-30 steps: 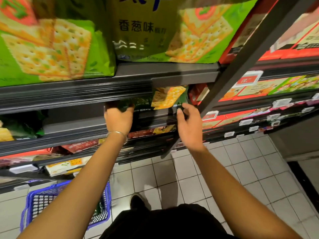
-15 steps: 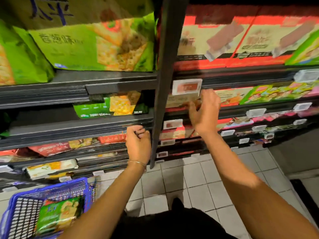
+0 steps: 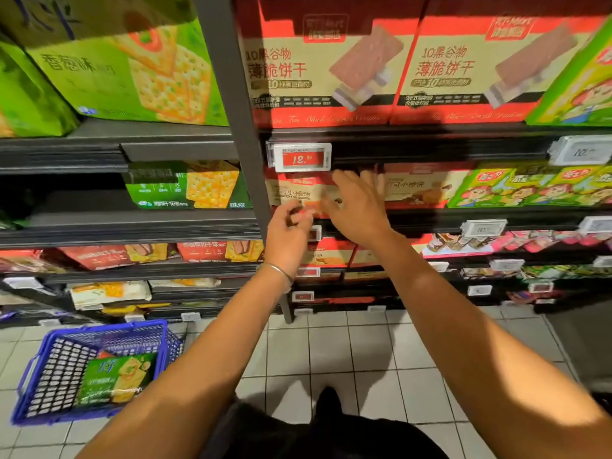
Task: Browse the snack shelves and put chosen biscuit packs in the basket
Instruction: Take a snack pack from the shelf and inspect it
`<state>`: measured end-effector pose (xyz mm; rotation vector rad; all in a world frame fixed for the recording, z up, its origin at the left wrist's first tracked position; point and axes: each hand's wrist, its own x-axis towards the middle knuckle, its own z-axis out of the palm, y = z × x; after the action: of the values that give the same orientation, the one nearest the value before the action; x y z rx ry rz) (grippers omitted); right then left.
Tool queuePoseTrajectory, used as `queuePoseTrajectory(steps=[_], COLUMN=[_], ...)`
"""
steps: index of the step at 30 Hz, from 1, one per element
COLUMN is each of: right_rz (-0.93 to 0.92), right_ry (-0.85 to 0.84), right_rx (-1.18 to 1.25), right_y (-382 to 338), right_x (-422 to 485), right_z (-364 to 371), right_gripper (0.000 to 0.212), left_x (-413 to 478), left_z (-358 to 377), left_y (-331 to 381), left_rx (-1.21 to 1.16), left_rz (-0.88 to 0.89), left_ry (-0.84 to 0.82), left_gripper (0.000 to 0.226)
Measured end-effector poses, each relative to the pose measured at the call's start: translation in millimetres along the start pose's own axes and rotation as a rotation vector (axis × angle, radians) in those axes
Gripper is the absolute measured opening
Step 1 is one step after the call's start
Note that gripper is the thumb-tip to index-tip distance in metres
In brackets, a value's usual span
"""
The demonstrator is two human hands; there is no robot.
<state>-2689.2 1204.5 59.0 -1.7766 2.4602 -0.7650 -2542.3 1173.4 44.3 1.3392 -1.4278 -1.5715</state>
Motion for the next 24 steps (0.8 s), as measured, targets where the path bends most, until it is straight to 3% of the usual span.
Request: queuePoseTrajectory(steps=[5,8,10,19,24], right_rz=[-0.105,0.045,0.193,0.420,0.434], right_ry=[0.111,0.196,0.132,-0.023,0.049], right_rx=[0.266,0.392,0.399,0.438,0.570], right_y=[-1,1,3,5,9], right_x=[-15,-17,-11,13,14], right_z=[5,9,11,21,23], right_gripper=[0.053,0.057,0.060,0.068,0.072], left_x=[12,15,15,8,4], left_z=[16,17,15,6,6], left_y=[28,33,33,26,29], left_rx=[-0.068,-0.143,-0.138,-0.191,-0.196], left_rz=[-0.221,-0.337,-0.371,-0.356,-0.336], left_ry=[0.023,0.036,0.038,-0.062,-0.095], left_gripper=[0.054,0.052,0.049,0.058,0.060])
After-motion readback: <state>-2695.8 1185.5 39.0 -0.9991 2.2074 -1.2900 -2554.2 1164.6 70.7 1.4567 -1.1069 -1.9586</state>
